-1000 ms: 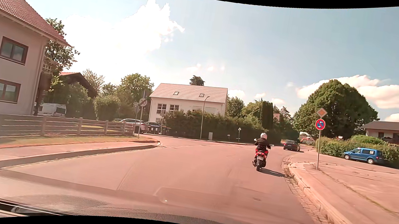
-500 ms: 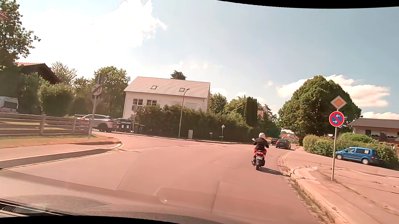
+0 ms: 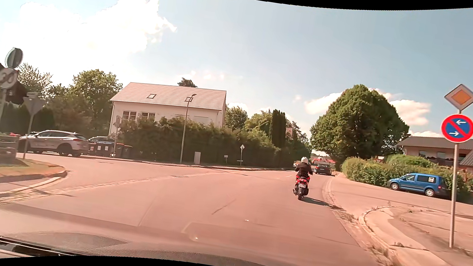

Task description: Follow the waypoints while adhering to traffic rules and regulations

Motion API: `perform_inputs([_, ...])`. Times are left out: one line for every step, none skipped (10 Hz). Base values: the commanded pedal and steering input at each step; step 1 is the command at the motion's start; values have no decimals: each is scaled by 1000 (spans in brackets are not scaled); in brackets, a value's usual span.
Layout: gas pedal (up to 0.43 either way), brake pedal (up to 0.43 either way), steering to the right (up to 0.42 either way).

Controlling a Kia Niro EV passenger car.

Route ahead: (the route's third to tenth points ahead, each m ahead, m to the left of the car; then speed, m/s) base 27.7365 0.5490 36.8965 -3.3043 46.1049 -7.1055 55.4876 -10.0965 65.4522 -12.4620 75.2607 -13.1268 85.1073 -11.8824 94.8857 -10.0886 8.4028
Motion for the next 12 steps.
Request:
perform_inputs([209, 6, 83])
perform_inputs([209, 6, 83])
perform_inputs([209, 6, 83])
perform_inputs([209, 6, 84])
perform_inputs([209, 6, 83])
perform_inputs([209, 6, 82])
perform_inputs([220, 6, 81])
perform_inputs([220, 6, 78])
perform_inputs([220, 6, 75])
perform_inputs([220, 6, 73])
perform_inputs([220, 6, 72])
perform_inputs([220, 6, 70])
